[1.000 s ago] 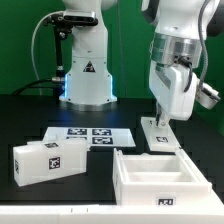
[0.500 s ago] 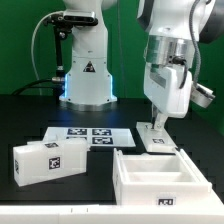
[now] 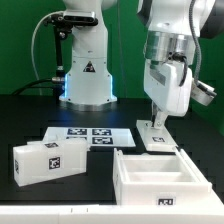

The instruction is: Assemble cabinet

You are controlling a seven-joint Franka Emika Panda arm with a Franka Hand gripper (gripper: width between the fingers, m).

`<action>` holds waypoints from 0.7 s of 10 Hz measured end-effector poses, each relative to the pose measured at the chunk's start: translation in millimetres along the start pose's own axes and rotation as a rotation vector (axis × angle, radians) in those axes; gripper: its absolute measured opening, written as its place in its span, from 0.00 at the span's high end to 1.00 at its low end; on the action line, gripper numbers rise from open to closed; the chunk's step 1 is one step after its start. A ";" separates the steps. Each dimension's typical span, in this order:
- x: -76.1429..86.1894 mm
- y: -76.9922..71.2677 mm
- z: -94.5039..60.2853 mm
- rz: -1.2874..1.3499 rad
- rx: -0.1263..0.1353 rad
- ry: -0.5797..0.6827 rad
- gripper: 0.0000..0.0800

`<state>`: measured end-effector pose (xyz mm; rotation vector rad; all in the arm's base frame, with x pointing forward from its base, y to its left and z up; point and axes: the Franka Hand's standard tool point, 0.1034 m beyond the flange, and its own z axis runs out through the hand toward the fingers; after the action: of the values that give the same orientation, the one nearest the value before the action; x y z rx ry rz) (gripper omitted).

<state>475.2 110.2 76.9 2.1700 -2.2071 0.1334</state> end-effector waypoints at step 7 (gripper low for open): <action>0.0 3.8 2.3 -0.014 0.004 0.004 0.92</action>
Offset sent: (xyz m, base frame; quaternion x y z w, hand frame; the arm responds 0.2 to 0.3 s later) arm -0.0121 0.0017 -0.0011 -0.0089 0.0007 -0.0112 0.9999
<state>471.5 110.0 74.5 2.1841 -2.1909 0.1417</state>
